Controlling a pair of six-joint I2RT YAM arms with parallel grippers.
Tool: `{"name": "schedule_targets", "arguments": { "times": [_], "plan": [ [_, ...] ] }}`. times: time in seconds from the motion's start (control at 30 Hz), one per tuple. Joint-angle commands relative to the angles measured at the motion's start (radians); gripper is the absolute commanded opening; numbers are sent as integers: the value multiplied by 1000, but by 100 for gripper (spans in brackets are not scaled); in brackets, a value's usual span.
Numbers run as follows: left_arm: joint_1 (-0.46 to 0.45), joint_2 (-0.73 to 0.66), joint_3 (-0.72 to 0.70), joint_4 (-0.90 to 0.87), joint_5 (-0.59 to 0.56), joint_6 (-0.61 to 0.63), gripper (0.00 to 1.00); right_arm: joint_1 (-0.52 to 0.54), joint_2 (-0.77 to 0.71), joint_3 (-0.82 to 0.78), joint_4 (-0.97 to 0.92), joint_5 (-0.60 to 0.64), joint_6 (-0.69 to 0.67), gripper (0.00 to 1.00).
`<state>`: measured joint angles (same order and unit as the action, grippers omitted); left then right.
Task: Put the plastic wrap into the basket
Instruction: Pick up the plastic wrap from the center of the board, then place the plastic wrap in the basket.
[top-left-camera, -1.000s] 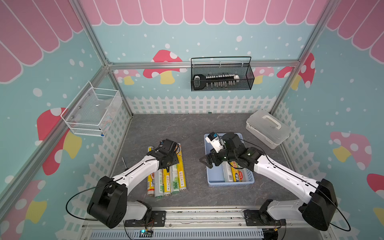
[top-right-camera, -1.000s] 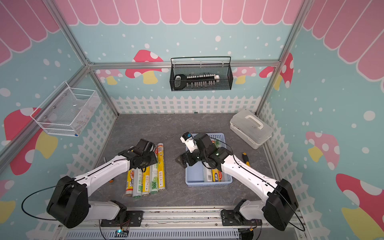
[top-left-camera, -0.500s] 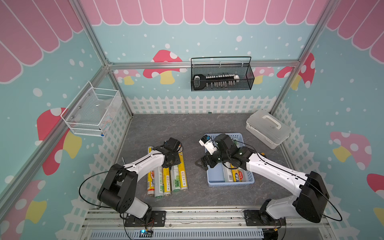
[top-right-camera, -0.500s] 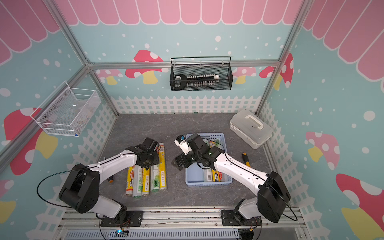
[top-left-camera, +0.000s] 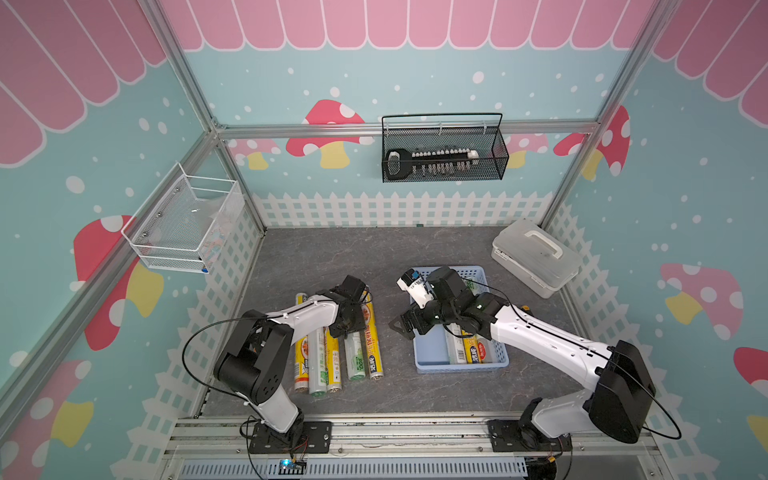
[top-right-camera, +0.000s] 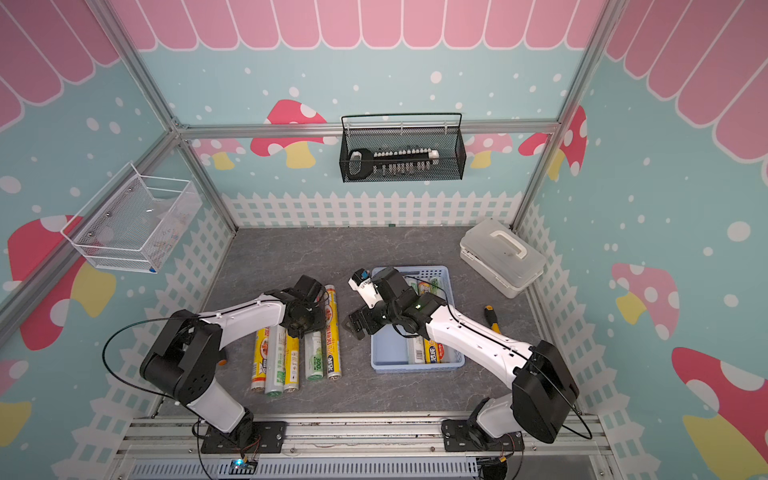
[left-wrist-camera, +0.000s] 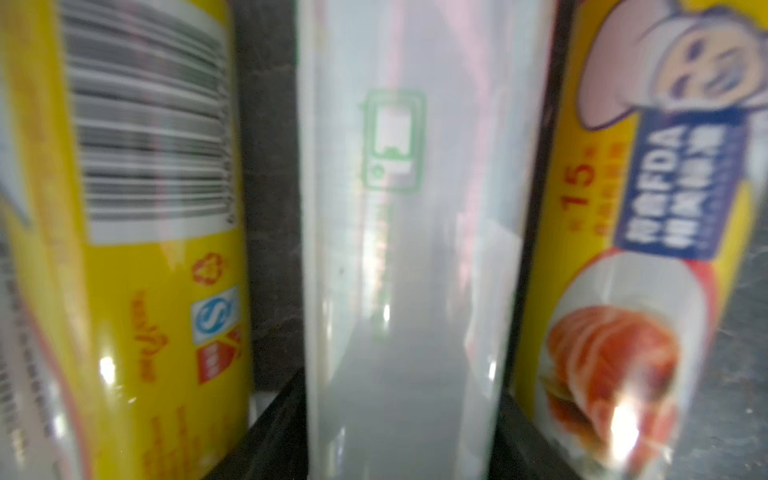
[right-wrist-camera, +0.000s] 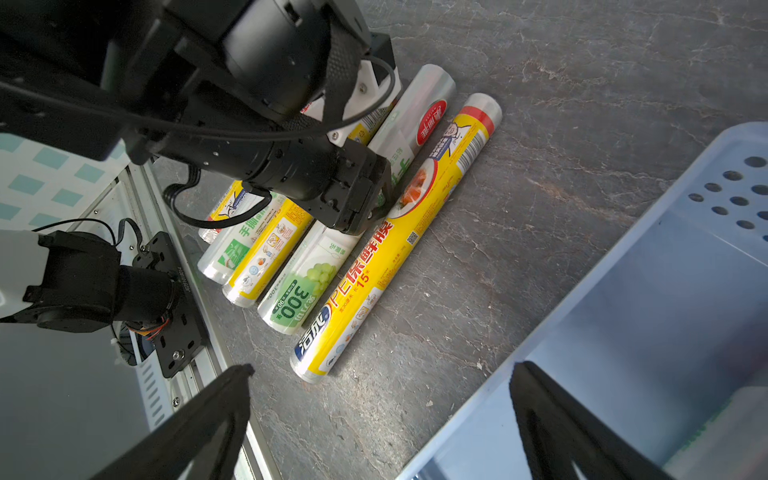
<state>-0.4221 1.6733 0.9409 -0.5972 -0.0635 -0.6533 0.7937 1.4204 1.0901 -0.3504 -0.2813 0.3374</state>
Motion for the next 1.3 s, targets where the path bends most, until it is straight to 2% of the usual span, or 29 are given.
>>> {"name": "schedule_targets", "arguments": {
  "times": [0.0,0.1,0.33,0.5,0.7,0.83,1.0,1.1,1.27],
  "plan": [
    [-2,35,15,-34,5,12,60,7,6,3,4,18,-2,99],
    [-4,44,19,-39,10,12,57,7,-2,-4,1,42,0,100],
    [-27,-85,57,-86,-13,0,35,6,-98,-55,-6,224,20,100],
    [-55,-214,104,-138,-58,-15,29,1,-208,-110,-5,367,19,100],
    [-125,-286,175,-134,-30,-48,22,-39,-310,-169,-35,477,49,100],
    [-222,-258,268,-75,1,-77,22,-112,-357,-194,-66,441,70,100],
    [-314,-128,409,24,63,-128,21,-272,-391,-232,-97,281,114,100],
    [-357,-31,503,43,76,-165,21,-328,-405,-251,-110,210,101,99],
    [-410,114,601,86,102,-224,21,-363,-413,-248,-161,220,80,99]
  ]
}}
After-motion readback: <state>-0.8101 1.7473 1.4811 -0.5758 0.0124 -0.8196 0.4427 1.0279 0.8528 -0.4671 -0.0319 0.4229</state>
